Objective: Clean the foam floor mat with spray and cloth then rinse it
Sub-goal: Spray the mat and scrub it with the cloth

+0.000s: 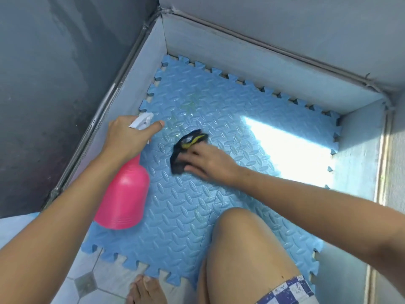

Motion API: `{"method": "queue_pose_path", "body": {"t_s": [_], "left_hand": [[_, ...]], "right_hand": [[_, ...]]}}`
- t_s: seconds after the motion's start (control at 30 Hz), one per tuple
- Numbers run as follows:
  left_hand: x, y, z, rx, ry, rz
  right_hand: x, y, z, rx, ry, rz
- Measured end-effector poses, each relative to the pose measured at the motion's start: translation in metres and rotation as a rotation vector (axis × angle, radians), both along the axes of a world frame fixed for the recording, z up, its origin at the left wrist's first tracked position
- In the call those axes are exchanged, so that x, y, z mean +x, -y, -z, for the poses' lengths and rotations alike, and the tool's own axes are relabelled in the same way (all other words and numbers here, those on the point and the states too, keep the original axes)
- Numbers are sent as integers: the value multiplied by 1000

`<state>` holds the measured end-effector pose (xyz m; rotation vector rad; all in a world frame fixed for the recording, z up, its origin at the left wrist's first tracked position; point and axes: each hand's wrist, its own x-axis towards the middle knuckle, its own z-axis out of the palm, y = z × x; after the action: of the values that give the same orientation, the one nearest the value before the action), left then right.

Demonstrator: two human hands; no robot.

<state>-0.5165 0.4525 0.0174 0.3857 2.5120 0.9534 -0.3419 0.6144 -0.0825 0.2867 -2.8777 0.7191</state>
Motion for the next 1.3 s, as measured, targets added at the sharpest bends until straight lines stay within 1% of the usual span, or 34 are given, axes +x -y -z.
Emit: {"method": "queue_pose_path", "body": {"t_s": [0.03, 0.07, 0.1, 0.13, 0.17, 0.2, 0.27, 0.33, 0.37, 0.4, 0.43, 0.5, 0.6, 0.63, 0.67, 0.7, 0.73, 0.8, 0.87, 0.93, 1.0, 1.03, 1.1, 1.2, 1.3], "left_hand": [[0, 1, -1, 5, 8, -11], [-1, 1, 0, 14, 19, -24], [-2, 3, -1, 21, 35, -36], [-3, 4, 0, 28, 47, -41], [-3, 6, -1, 32, 57, -44], [-4, 7, 0, 35, 65, -47], [-5, 9, 1, 36, 80, -52], [-6, 10, 2, 38, 90, -56], [-7, 11, 3, 38, 92, -57], [-7, 12, 3, 40, 90, -51], [-7, 12, 2, 39, 93, -41], [-7, 14, 1, 41, 97, -49], [-9, 17, 2, 54, 111, -74], [-10, 17, 1, 63, 113, -81], [-10, 18, 1, 68, 113, -82], [-10, 20, 2, 60, 102, -68], [-10, 20, 3, 48, 83, -42], [-8, 21, 3, 43, 65, -31], [-3, 22, 4, 13, 60, -15], [5, 27, 8, -62, 42, 9], [13, 36, 13, -128, 34, 6], [16, 41, 14, -159, 26, -7], [18, 50, 15, -191, -25, -39], [17, 61, 12, -102, -89, -32], [21, 64, 9, -42, -95, -72]], "right_hand": [[-3, 3, 3, 52, -24, -160], [-10, -1, 2, 98, -44, -251], [-22, -11, 0, 134, -49, -271], [-38, -26, -2, 166, -49, -236], [-55, -43, -2, 188, -61, -149], [-74, -63, -4, 192, -68, -12], [-111, -102, -7, 170, -33, 361], [-134, -124, -6, 88, 46, 723], [-141, -123, -4, 65, 58, 813], [-144, -117, -3, 79, 55, 827], [-143, -105, -4, 92, 35, 786], [-129, -69, -4, 60, -1, 575], [-81, -16, -6, 59, -56, 56], [-67, -5, -4, 91, -78, -100], [-59, -2, -2, 117, -93, -212], [-58, -5, -1, 142, -98, -267], [-65, -13, 2, 171, -90, -269], [-91, -37, 2, 207, -43, -135], [-123, -63, -5, 172, 21, 130], [-152, -86, -13, 88, 86, 414], [-175, -99, -17, 59, 121, 618], [-183, -102, -18, 63, 122, 671], [-191, -102, -15, 95, 109, 695], [-194, -103, -9, 126, 83, 688], [-196, -103, -6, 150, 66, 713]]}}
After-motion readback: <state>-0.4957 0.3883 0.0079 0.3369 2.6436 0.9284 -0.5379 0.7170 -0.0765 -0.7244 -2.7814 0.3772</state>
